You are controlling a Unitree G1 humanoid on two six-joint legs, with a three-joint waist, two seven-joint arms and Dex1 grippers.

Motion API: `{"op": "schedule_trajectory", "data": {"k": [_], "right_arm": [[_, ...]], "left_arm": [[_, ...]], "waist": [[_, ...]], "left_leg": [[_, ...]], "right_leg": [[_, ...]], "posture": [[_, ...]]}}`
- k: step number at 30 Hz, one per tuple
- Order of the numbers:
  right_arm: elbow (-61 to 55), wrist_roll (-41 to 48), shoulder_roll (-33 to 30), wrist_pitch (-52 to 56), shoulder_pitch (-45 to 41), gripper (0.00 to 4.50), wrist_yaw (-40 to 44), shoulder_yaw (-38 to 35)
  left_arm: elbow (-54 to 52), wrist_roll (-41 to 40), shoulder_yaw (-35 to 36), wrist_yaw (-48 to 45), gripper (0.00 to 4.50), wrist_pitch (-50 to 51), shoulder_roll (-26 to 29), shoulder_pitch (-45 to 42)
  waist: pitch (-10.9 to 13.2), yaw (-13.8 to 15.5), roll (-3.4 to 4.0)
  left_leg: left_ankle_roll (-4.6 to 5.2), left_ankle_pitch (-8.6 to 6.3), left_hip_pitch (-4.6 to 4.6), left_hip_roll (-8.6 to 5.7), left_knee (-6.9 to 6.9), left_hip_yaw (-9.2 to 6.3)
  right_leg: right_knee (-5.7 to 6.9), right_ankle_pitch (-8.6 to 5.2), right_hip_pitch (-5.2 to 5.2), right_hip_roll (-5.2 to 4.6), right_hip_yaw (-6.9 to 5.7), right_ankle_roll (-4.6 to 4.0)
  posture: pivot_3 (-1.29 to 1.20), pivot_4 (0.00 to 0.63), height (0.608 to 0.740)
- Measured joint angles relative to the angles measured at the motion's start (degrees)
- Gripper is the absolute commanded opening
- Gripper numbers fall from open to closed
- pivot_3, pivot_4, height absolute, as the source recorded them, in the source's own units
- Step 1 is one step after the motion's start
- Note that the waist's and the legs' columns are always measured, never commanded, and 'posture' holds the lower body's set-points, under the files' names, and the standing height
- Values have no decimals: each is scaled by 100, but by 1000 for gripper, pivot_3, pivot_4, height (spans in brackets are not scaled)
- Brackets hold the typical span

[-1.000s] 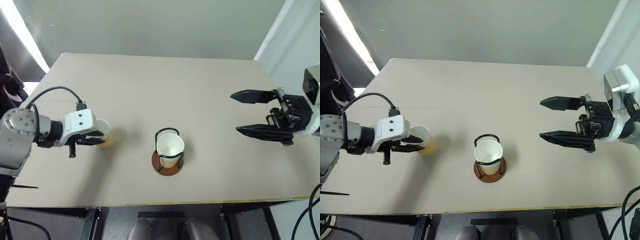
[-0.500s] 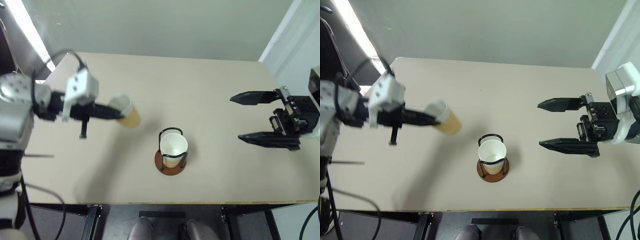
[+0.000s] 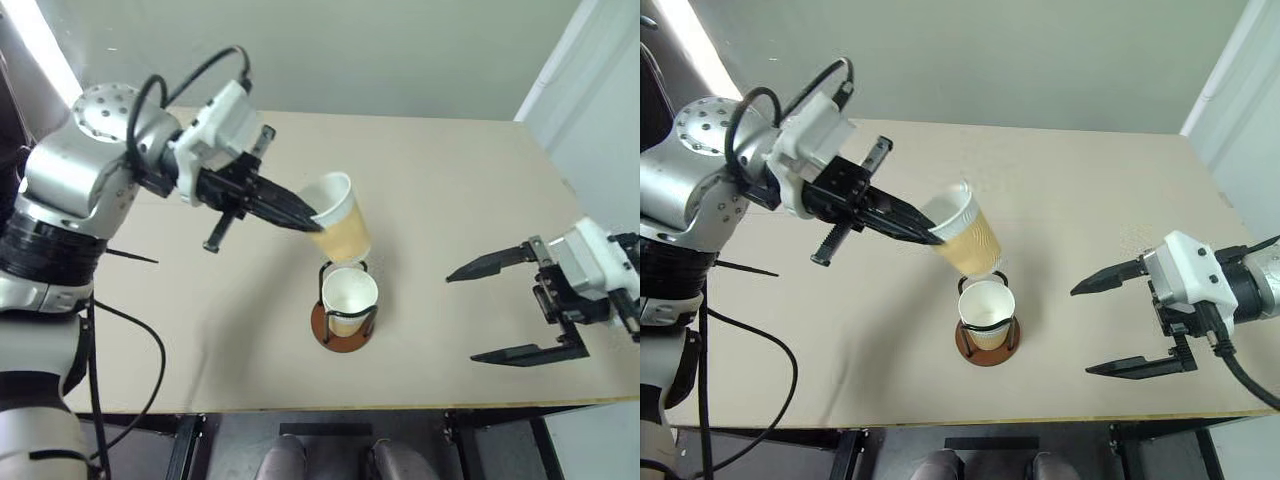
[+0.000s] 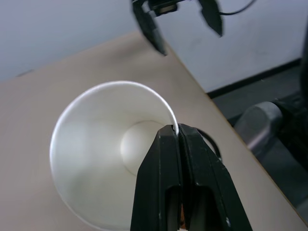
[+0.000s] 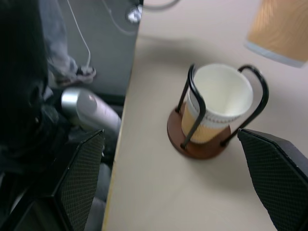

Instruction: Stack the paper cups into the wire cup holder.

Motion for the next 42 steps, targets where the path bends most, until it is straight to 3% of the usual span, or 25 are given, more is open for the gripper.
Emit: {"op": "schedule_trajectory", "data": {"k": [10, 27, 32, 38, 42], "right_arm": [[312, -428, -16, -260, -251, 4500, -189, 160], [691, -386, -49, -245, -615, 4500, -232, 146], [1184, 178, -121, -17, -740, 4500, 35, -484], [1519, 87, -558, 29, 151, 4500, 741, -1503], [1550, 44, -612, -4, 180, 4500, 753, -1551]], "left_arm": [[-250, -247, -1230, -4, 46, -808, 216, -326], [274, 708, -2127, -12, 46, -2161, -85, -659], [301, 731, -2127, -16, 46, -2225, -141, -661], [300, 699, -2256, -22, 46, -2231, -175, -695], [301, 660, -2385, -23, 960, -2231, -195, -707]], "waist": [[1, 8, 2], [2, 13, 3], [2, 33, 3], [2, 71, 5], [3, 57, 7]], "left_leg": [[80, -45, -6, -11, 71, 29], [89, -51, -8, -11, 70, 79], [90, -52, -13, -18, 70, 88], [96, -60, -22, -27, 71, 101], [101, -62, -13, -28, 74, 106]], "right_leg": [[-41, 34, 16, -18, 53, 57], [-60, 42, 5, -20, 102, 74], [-63, 41, 0, -20, 119, 81], [-69, 37, -9, -25, 139, 89], [-61, 38, -9, -23, 143, 91]], "posture": [[0, 150, 740], [0, 150, 740], [0, 150, 740], [0, 150, 740], [0, 150, 740]]}}
